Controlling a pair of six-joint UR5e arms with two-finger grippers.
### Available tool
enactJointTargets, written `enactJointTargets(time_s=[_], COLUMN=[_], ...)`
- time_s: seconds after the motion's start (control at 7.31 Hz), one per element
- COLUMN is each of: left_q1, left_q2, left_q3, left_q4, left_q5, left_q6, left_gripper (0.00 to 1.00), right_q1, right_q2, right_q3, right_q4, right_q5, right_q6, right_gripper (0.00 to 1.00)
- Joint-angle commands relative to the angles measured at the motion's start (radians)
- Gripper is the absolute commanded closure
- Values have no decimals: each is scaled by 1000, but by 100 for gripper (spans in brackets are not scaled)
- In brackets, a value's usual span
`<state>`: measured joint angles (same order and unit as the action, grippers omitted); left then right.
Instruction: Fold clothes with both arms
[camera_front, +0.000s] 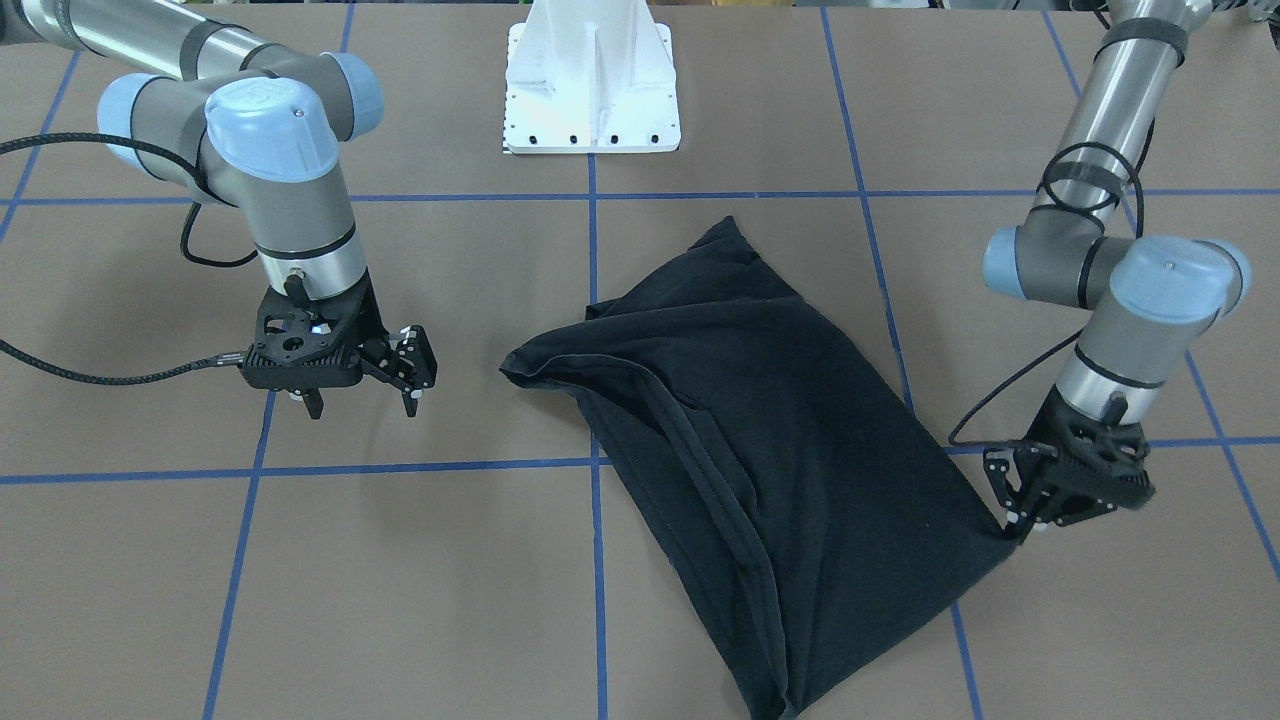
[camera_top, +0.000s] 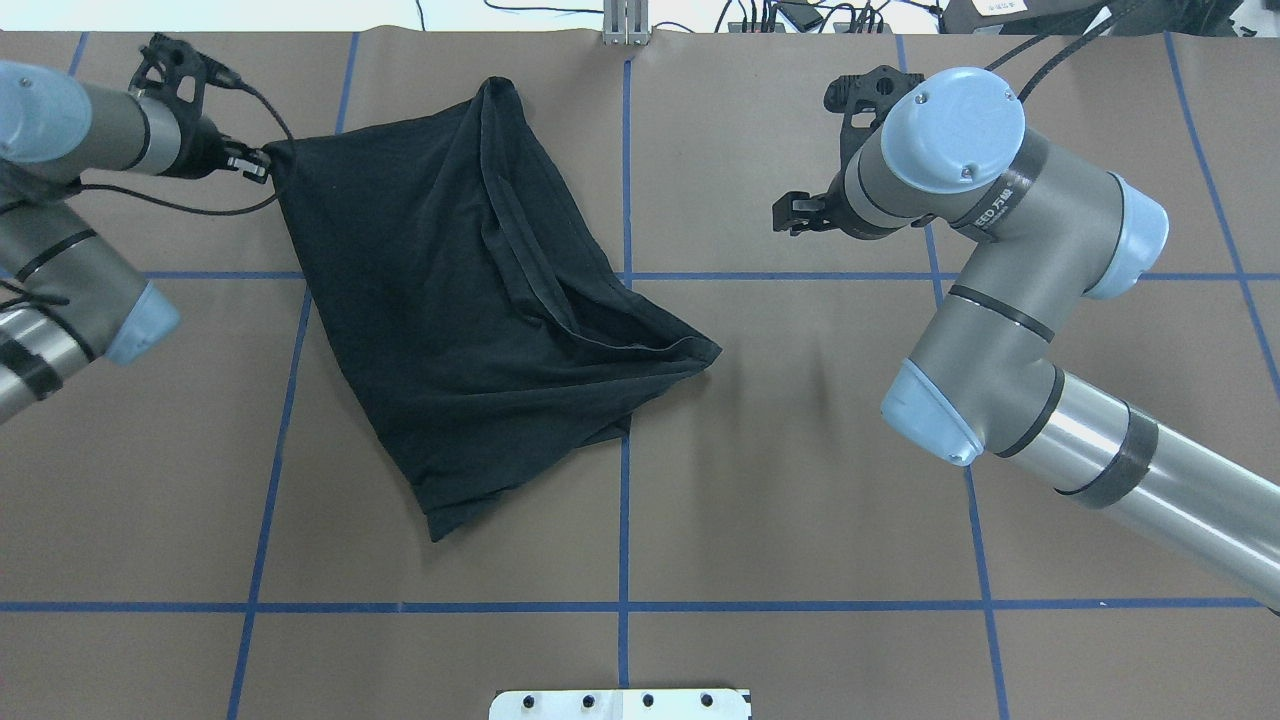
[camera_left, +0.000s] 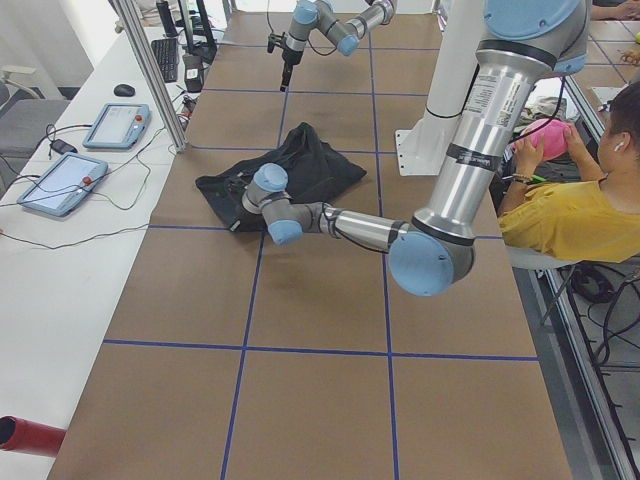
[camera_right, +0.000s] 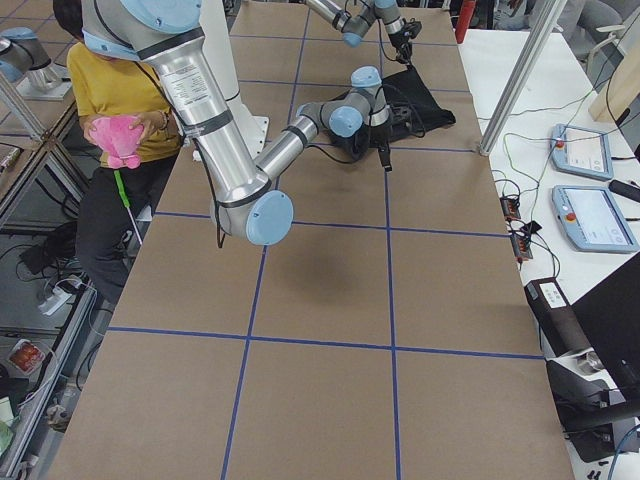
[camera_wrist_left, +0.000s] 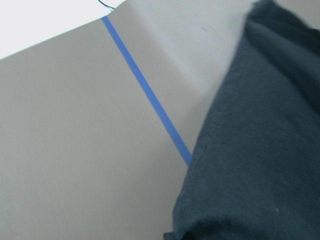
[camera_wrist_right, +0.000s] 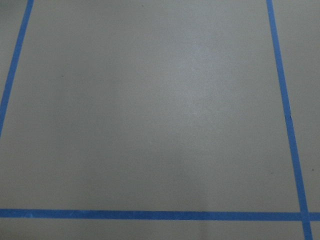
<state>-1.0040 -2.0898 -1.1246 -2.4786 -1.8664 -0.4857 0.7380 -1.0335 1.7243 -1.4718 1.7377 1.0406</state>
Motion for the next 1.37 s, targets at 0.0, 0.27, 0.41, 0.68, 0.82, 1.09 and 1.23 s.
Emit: enactJointTargets(time_s=[0.0,0.27,0.41,0.68,0.82,1.09,1.23], left_q1=[-34,-51,-97,-120,-120,-119,-116], left_q2=[-141,-113,-89,20,42,59,72], left_q3=[172,148,122,25,-3,-23,-43], left_q4=[-11,-89,-98,-106,-106,-108,-108], left_q5=[-2,-22,-102,-185,-185,-185,-186], left_q6=[22,45,83,107,104,101,55], left_gripper=[100,1,0,0,0,0,0], right_q1=[-22,-37,-49,-83,-110,-185,-227], right_q2=[-2,0,7,173,266,377,392], right_q3=[-8,-15,-15,-120,-209,-305,-313], right_q4=[57,68,70,67,64,59,54], right_q5=[-4,-7,-9,-13,-30,-98,-149], right_q6=[15,33,77,165,170,151,78], right_gripper=[1,1,0,0,0,0,2])
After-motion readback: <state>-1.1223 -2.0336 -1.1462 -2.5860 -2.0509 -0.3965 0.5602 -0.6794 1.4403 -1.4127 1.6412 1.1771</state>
